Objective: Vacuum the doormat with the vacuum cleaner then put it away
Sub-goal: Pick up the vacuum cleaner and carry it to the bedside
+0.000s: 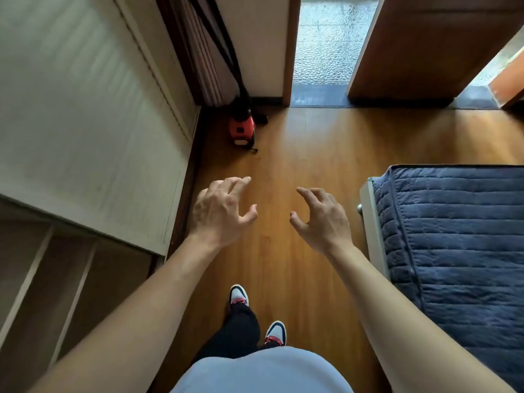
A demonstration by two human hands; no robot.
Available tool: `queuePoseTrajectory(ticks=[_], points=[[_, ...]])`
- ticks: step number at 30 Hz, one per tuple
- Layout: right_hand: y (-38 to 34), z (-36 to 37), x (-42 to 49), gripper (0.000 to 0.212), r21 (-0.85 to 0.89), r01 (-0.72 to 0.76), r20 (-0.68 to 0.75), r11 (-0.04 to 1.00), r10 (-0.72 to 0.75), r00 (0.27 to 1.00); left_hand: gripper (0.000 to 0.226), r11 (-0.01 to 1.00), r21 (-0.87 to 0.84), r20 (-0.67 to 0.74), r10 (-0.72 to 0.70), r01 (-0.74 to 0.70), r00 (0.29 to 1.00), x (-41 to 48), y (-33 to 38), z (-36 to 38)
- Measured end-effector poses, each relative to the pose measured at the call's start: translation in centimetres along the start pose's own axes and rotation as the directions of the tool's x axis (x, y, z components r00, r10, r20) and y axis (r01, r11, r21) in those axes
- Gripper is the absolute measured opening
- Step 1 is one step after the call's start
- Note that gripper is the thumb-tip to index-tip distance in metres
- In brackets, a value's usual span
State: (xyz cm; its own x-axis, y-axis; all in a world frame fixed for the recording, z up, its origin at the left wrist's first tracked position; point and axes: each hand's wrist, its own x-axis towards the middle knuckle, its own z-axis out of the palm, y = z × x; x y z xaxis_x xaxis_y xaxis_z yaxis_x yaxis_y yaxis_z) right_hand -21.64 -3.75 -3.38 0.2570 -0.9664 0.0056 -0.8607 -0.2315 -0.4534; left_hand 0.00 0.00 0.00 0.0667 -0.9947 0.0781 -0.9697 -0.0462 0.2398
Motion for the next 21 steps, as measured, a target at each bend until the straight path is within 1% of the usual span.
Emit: queuePoseTrajectory(ticks=[2,4,10,14,18,21], points=[[0.2,-0.2,1.0,0.060,0.023,-0.008,-0.007,1.000,0.008,1.000,0.064,1.000,-0.006,0.012,0.000,0.000,1.000,1.1,0.1,0.0],[0.5,-0.1,2.2,0.060,0.014,-0.014,0.000,1.000,0.014,1.000,0.064,1.000,0.014,0.017,0.014,-0.014,1.000,2.4,-0.1,0.6],[0.8,0.6,8.3,0.060,-0.022,-0.020,0.010,1.000,0.020,1.000,0.065,1.000,-0.003,0.019,0.010,-0.010,1.000,8.4,-1.9,2.0],[0.6,0.9,14.8,0.061,-0.046,-0.027,-0.005,0.999,0.026,1.000,0.065,1.000,-0.006,0.008,0.029,-0.029,1.000,14.9,-3.4,2.6],[-0.5,0.8,22.3,0.060,-0.066,-0.036,-0.014,0.997,0.035,0.999,0.065,0.999,-0.020,0.034,0.032,-0.031,0.999,22.4,-5.4,2.5],[-1.6,1.0,27.4,0.061,-0.067,-0.042,-0.020,0.997,0.041,0.999,0.064,0.998,-0.047,0.017,0.039,-0.039,0.999,27.6,-7.2,2.3]])
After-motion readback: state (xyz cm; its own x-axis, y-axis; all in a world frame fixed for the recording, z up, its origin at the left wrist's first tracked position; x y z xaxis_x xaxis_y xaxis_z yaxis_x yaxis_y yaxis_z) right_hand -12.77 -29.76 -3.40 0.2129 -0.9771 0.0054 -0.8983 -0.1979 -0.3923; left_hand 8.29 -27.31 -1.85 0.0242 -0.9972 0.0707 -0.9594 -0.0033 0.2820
